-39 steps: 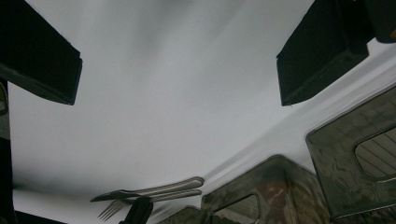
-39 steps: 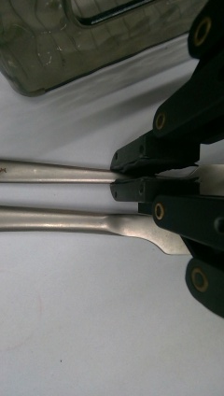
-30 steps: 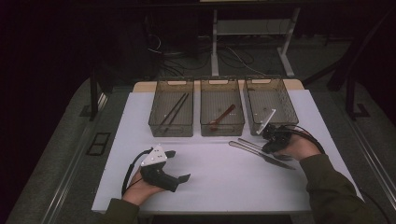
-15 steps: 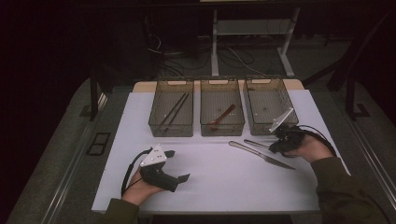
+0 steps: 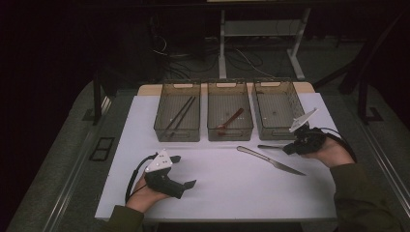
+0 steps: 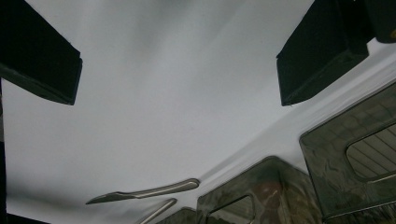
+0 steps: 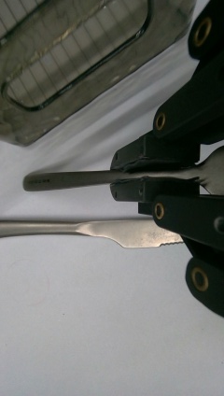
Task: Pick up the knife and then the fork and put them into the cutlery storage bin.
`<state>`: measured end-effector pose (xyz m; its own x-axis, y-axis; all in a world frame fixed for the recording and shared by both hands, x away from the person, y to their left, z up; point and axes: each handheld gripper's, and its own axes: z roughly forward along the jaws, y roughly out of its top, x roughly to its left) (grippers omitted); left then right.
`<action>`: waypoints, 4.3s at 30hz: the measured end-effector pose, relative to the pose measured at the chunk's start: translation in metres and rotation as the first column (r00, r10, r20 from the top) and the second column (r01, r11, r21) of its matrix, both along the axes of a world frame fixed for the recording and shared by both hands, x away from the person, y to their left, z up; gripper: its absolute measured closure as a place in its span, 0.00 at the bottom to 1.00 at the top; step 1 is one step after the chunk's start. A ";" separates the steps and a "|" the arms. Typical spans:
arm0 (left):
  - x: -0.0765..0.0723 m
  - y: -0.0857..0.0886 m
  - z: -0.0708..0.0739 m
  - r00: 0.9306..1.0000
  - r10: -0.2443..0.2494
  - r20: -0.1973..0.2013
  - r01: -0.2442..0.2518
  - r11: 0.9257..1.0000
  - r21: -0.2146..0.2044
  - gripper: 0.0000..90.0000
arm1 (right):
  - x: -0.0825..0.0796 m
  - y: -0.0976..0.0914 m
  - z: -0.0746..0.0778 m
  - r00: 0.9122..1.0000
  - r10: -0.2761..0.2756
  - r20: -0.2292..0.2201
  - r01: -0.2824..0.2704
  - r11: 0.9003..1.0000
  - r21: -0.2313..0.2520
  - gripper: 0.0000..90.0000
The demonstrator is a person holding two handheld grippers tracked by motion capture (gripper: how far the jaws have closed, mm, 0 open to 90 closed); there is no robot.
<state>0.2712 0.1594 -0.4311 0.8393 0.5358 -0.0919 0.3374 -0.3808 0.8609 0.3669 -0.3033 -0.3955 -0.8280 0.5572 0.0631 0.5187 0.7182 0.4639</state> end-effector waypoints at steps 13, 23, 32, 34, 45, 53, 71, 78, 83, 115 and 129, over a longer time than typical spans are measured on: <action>0.000 0.000 0.000 1.000 0.000 0.000 0.000 1.000 0.000 0.00 | -0.007 -0.021 0.024 0.997 -0.036 0.067 0.031 0.997 0.070 0.92; 0.000 0.000 0.000 1.000 0.002 -0.002 -0.003 1.000 -0.003 0.00 | -0.015 -0.037 0.050 0.991 -0.069 0.113 0.048 0.983 0.180 0.92; 0.001 0.001 0.000 1.000 0.007 -0.007 -0.007 1.000 -0.016 0.00 | -0.011 -0.043 0.064 0.971 -0.178 0.162 0.142 0.968 0.209 0.92; 0.001 0.001 -0.001 1.000 0.008 -0.009 -0.008 1.000 -0.018 0.00 | -0.007 -0.044 0.066 0.963 -0.212 0.168 0.175 0.961 0.213 0.92; 0.002 0.000 -0.001 1.000 0.005 -0.010 -0.005 1.000 -0.020 0.00 | 0.035 -0.040 0.060 0.905 -0.381 0.188 0.354 0.921 0.162 0.92; 0.002 -0.001 -0.002 1.000 0.002 -0.012 -0.002 1.000 -0.017 0.00 | 0.074 -0.031 0.046 0.895 -0.418 0.156 0.399 0.906 0.141 0.92; 0.001 -0.001 -0.001 1.000 -0.003 -0.015 0.003 1.000 -0.018 0.00 | 0.119 0.001 0.024 0.907 -0.407 0.109 0.401 0.913 0.080 0.91; 0.001 -0.001 -0.001 1.000 -0.005 -0.015 0.005 1.000 -0.018 0.00 | 0.121 0.001 0.019 0.906 -0.409 0.103 0.402 0.912 0.082 0.66; 0.001 0.000 -0.001 1.000 -0.002 -0.014 0.002 1.000 -0.021 0.00 | 0.116 -0.002 0.021 0.903 -0.420 0.095 0.406 0.904 0.138 0.50; 0.002 0.005 -0.001 1.000 0.014 -0.021 -0.014 1.000 0.000 0.00 | 0.014 0.003 0.047 0.949 -0.265 0.173 0.202 0.928 0.312 0.45; 0.001 0.011 -0.001 1.000 0.023 -0.012 -0.023 1.000 -0.002 0.00 | -0.010 0.026 0.033 0.978 -0.146 0.147 0.115 0.974 0.197 0.47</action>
